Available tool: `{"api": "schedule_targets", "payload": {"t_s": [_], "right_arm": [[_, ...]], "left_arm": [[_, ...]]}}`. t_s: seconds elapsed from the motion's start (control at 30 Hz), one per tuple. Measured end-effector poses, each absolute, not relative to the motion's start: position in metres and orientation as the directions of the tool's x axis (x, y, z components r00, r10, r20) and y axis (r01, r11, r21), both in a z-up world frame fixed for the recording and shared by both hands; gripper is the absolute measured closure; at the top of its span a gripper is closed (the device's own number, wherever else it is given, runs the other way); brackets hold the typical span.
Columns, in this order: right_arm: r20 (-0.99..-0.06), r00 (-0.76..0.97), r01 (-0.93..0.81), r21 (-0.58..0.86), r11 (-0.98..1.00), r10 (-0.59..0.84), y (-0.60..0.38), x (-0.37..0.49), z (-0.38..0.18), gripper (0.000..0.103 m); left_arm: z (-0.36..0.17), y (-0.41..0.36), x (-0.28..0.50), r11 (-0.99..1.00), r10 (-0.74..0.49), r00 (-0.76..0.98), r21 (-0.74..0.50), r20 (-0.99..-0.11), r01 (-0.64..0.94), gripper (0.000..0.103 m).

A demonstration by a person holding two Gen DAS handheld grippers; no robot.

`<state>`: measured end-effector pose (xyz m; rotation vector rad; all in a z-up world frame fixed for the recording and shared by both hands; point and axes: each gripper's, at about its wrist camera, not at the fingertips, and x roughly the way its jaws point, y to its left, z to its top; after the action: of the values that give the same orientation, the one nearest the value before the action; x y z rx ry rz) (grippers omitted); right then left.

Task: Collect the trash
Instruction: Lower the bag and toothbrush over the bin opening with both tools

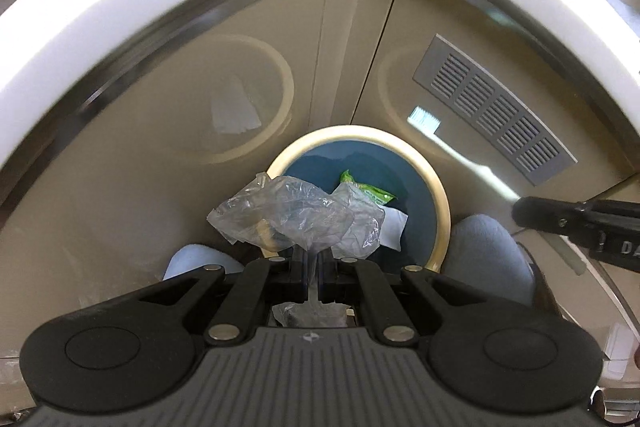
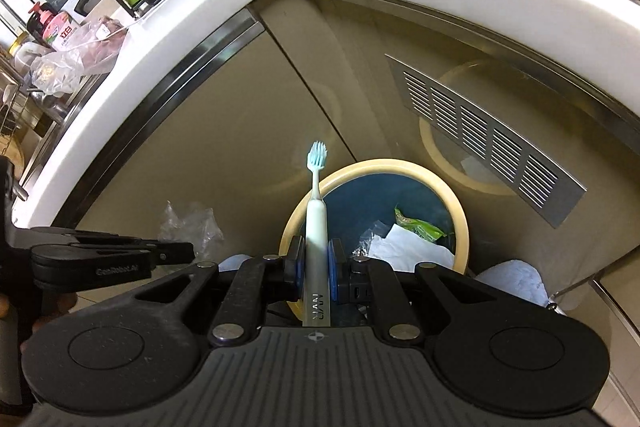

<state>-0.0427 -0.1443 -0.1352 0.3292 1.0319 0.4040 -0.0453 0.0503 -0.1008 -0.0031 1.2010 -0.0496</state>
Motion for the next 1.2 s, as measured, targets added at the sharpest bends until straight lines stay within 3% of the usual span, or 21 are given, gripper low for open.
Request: {"api": "schedule_targets", "payload": {"t_s": [0.57,1.2], "right_arm": [[-0.700,0.517,-0.193,0.467,0.863,0.494,-0.154,-0.065,-0.120,0.090],[-0.788,0.425,-0.107,0.444,0.890,0.445,-0.150,-0.030,-0.162,0.090]], "left_arm": [[-0.022,0.053,-0.087,0.998,-0.060,0.490,-0.050,-0.870,0.034,0.099],[-0.118,0.035,-0.016,0.998,-0.046,0.279,-0.032,-0.959,0.055,0.099]]}}
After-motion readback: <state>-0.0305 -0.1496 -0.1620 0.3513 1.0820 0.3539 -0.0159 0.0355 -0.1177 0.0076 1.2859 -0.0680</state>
